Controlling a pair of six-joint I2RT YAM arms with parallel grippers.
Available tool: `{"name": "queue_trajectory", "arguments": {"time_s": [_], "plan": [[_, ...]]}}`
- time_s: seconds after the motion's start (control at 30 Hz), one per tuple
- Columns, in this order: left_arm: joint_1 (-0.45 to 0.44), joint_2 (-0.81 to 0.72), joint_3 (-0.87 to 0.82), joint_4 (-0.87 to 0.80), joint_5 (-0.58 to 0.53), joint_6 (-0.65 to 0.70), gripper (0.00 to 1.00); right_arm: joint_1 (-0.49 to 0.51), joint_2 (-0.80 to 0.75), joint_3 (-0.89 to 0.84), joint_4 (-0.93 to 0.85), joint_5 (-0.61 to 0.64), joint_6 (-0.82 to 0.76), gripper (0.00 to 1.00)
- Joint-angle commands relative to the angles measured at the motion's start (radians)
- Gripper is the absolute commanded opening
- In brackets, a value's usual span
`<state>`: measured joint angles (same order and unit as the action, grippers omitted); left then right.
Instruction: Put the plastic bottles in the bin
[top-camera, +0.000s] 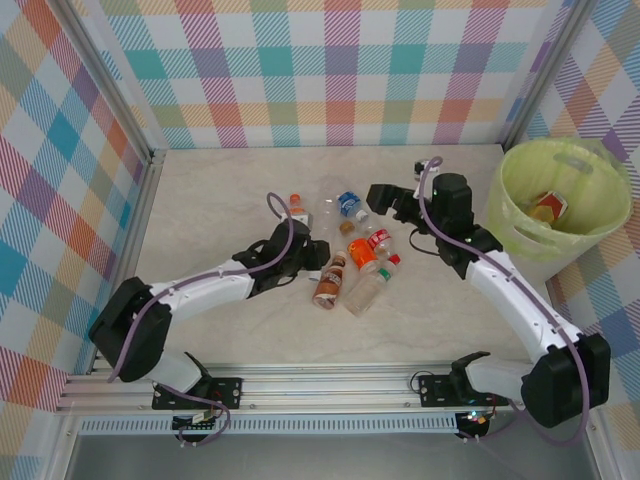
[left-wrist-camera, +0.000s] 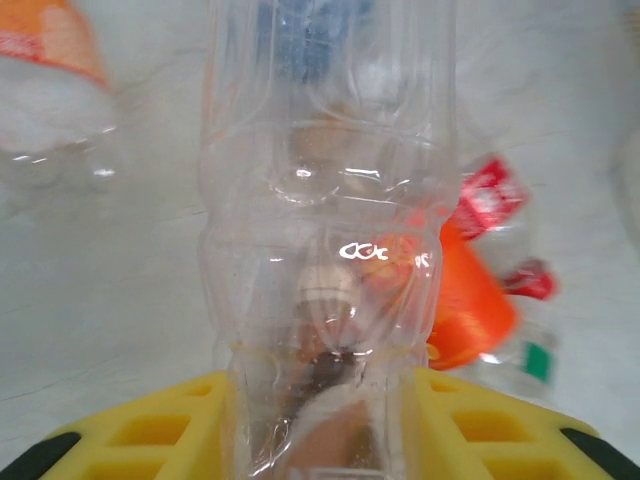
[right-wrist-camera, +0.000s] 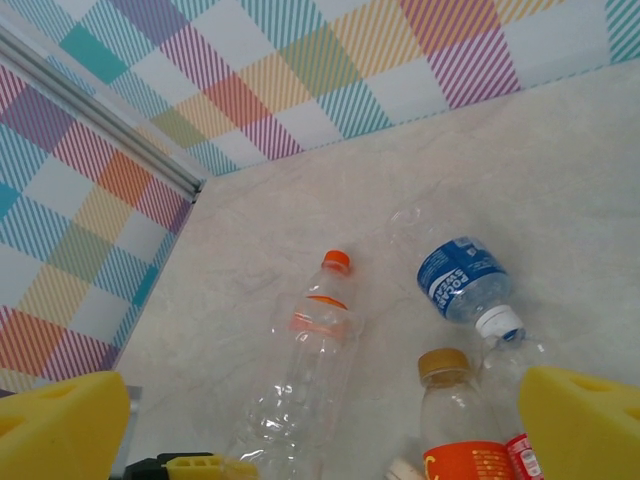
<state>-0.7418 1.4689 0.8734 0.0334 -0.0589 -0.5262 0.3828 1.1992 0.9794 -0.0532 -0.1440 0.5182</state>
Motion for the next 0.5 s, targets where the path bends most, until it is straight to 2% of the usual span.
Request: {"name": "queue_trajectory", "arguments": {"time_s": [0.0, 0.13, 0.2, 0.37, 0.47], "plan": [[0.022, -0.070, -0.018, 0.190, 0.203, 0.000, 0.36, 0.031, 0.043, 0.024, 0.061, -0.082, 0.049, 1.00], [0.033, -0.111, -0.012, 0.286, 0.347, -0.006, 0.34, 0.067, 0.114, 0.098, 0.096, -0.267, 0.037, 1.00], [0.039, -0.121, 0.002, 0.300, 0.407, -0.005, 0.33, 0.088, 0.137, 0.129, 0.113, -0.317, 0.033, 1.00], [0.042, -0.137, 0.019, 0.338, 0.516, -0.005, 0.33, 0.132, 0.179, 0.176, 0.154, -0.331, 0.038, 1.00], [0.042, -0.151, 0.012, 0.354, 0.520, -0.011, 0.33, 0.139, 0.191, 0.176, 0.198, -0.317, 0.086, 1.00]]}}
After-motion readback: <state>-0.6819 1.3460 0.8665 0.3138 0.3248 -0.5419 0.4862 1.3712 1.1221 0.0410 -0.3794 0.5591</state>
